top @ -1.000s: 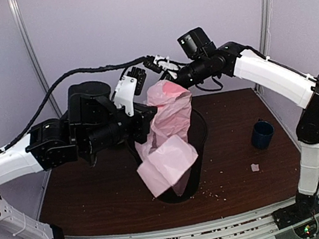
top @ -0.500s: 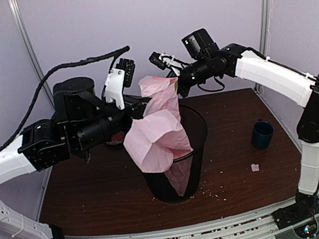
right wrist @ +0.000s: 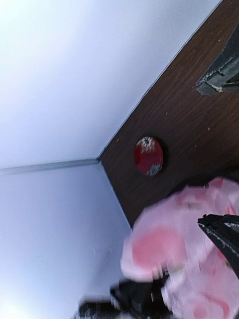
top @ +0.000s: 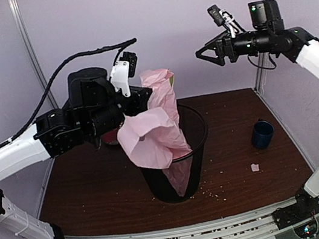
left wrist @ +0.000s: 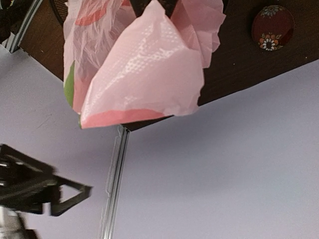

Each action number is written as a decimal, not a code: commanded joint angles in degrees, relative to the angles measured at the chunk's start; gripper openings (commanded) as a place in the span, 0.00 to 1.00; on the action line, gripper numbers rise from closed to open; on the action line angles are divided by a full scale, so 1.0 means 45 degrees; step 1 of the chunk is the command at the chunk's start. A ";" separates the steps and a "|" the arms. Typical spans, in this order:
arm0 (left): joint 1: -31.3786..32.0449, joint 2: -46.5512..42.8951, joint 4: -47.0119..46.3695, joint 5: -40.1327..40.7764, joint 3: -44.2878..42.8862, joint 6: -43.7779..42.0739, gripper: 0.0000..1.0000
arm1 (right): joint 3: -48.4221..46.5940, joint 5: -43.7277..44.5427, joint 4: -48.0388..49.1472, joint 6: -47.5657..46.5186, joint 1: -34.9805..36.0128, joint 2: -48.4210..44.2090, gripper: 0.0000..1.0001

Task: Put the trash bags into the trash bin
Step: Fold the bag opening over the bin rim.

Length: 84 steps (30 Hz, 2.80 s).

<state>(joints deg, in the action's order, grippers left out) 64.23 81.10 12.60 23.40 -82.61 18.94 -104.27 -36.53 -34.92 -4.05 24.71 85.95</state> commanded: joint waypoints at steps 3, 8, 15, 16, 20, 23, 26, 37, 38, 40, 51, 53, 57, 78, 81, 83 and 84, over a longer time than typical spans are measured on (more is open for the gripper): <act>-0.0968 0.0945 0.0120 -0.0247 -0.0679 0.0654 0.00 | 0.1190 0.0244 -0.2281 -0.4818 0.3540 -0.2625 0.99; -0.0991 0.1594 0.0309 -0.0455 -0.1172 0.0851 0.00 | 0.0167 0.3181 -0.2966 -0.5585 0.6083 -0.1743 1.00; -0.0991 0.1821 0.0685 -0.0418 -0.1506 0.0982 0.00 | 0.0092 0.4182 -0.2379 -0.6165 0.6655 -0.1053 0.92; -0.0991 0.1821 0.0753 -0.0339 -0.1582 0.0942 0.00 | 0.0237 0.4277 -0.2199 -0.6259 0.6662 -0.1154 0.88; -0.1011 0.1809 0.1103 -0.0244 -0.1975 0.0691 0.00 | 0.1035 0.4247 -0.1512 -0.6370 0.6672 -0.1817 0.70; -0.1011 0.1712 0.1476 -0.0125 -0.2110 0.0523 0.00 | 0.1674 0.4265 -0.1276 -0.6331 0.6660 -0.2377 0.63; -0.1039 0.1494 0.1641 0.0013 -0.1918 0.0388 0.00 | 0.2319 0.4436 -0.0790 -0.6151 0.6649 -0.2963 0.68; -0.1109 0.1242 0.2606 -0.0493 -0.2407 0.0304 0.00 | 0.0209 0.4103 -0.1716 -0.5613 0.7084 -0.1201 0.72; -0.1109 0.1195 0.2754 -0.0510 -0.2436 0.0276 0.00 | 0.0081 0.4162 -0.1616 -0.5502 0.7153 -0.1089 0.69; -0.1127 0.1115 0.3094 -0.0454 -0.2477 0.0204 0.00 | -0.0059 0.4033 -0.1443 -0.5326 0.7222 -0.0999 0.55; -0.1877 -0.1084 0.6061 -0.0020 -0.0675 0.0614 0.00 | 0.3816 0.5463 -0.1209 -0.7063 0.6446 -0.3944 0.00; -0.1942 -0.1785 0.6354 -0.0196 0.0076 0.0877 0.00 | 0.4341 0.4899 -0.1788 -0.7769 0.6330 -0.4596 0.00; -0.1948 -0.2764 0.6812 -0.2312 0.1069 0.1068 0.00 | 0.5233 0.3691 -0.2681 -0.8545 0.6307 -0.5039 0.00; -0.2100 -0.3702 0.8889 -0.2426 0.2160 0.2295 0.00 | 0.8661 0.5063 -0.3147 -1.0345 0.9013 -0.6282 0.02; -0.2224 -0.3939 0.9432 -0.2430 0.1479 0.2292 0.00 | 0.8837 0.6354 -0.2977 -1.0730 0.9210 -0.6383 0.03; -0.2385 -0.4062 1.0071 -0.2558 0.0917 0.2277 0.00 | 0.9145 0.7615 -0.2597 -1.0906 0.9358 -0.6368 0.04; -0.2411 -0.4134 1.0271 -0.2438 0.0672 0.2366 0.00 | 0.9215 0.8097 -0.2525 -1.1000 0.9400 -0.6342 0.06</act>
<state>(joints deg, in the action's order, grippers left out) 55.05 65.10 53.74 11.25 -74.17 28.25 -64.62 -11.29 -47.42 -51.29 65.95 57.95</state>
